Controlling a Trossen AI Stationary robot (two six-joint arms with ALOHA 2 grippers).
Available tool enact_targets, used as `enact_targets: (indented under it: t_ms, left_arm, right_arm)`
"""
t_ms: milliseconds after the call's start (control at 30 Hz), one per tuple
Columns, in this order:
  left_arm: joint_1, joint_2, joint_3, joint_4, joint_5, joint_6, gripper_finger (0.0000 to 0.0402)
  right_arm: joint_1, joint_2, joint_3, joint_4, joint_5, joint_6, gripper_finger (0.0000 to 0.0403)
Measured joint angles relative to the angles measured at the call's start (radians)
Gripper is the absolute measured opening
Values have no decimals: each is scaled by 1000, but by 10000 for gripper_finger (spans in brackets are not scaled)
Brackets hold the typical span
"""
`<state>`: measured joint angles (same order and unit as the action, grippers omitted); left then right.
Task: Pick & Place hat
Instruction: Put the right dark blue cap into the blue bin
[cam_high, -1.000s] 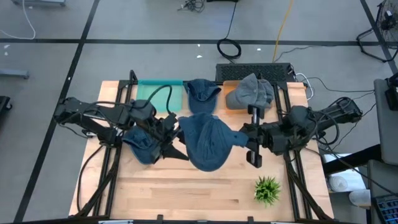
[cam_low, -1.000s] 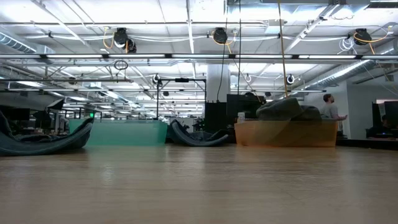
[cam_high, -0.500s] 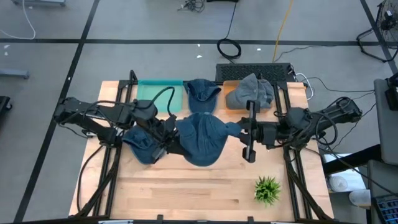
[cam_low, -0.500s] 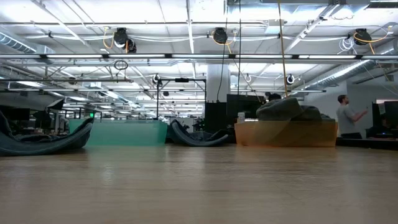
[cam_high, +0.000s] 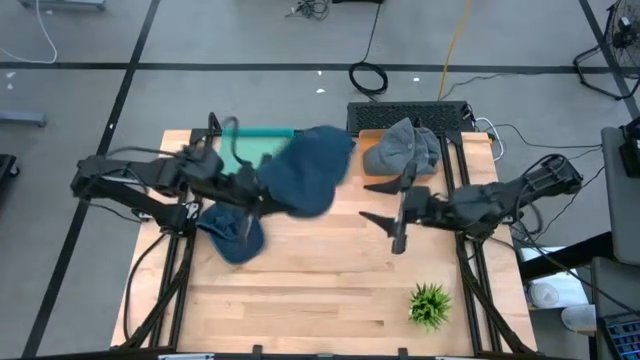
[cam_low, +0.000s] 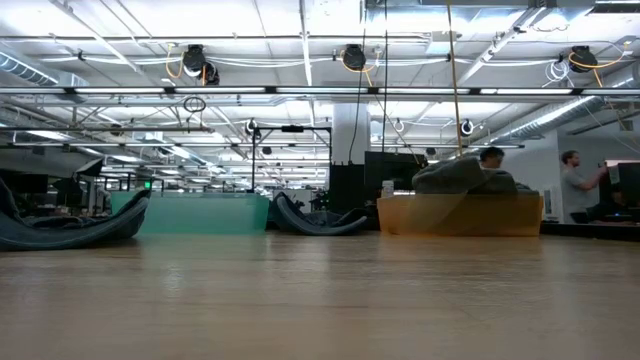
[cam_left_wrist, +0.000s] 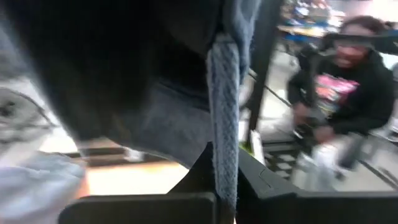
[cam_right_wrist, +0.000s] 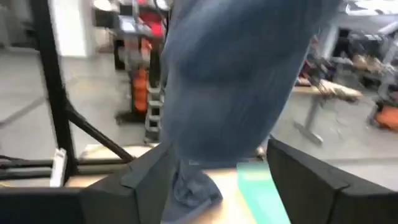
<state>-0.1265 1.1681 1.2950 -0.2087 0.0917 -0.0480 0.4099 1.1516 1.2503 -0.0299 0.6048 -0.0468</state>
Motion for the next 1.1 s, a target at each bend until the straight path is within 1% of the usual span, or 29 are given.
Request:
enact_targets:
  t_ms: [133, 267, 333, 533, 700, 800, 900, 1100]
  left_arm:
    - [-8, -41, 1, 0, -97, 28, 9]
    - [-9, -60, 1, 1, -143, 18, 9]
    - [-8, -65, 1, 8, -173, -7, 9]
    - [-9, -66, 1, 3, -244, -71, 10]
    - [-9, -65, 1, 3, -303, -143, 9]
    - [-9, -65, 1, 3, -325, -183, 9]
    - [-9, -65, 1, 3, -356, -199, 9]
    - [0, -65, 1, 7, -386, -225, 9]
  right_arm:
    - [-5, 45, -2, -7, 1, -14, 259]
    - [-11, 106, 0, 15, 4, -149, 257]
    - [-17, 143, -1, 37, 27, -228, 254]
    - [-34, 255, -1, 193, 159, -473, 247]
    - [-49, 335, -1, 380, 286, -732, 248]
    - [-58, 371, -1, 496, 334, -880, 247]
    - [-60, 386, -1, 573, 349, -993, 243]
    - [-71, 385, -1, 652, 367, -1118, 232]
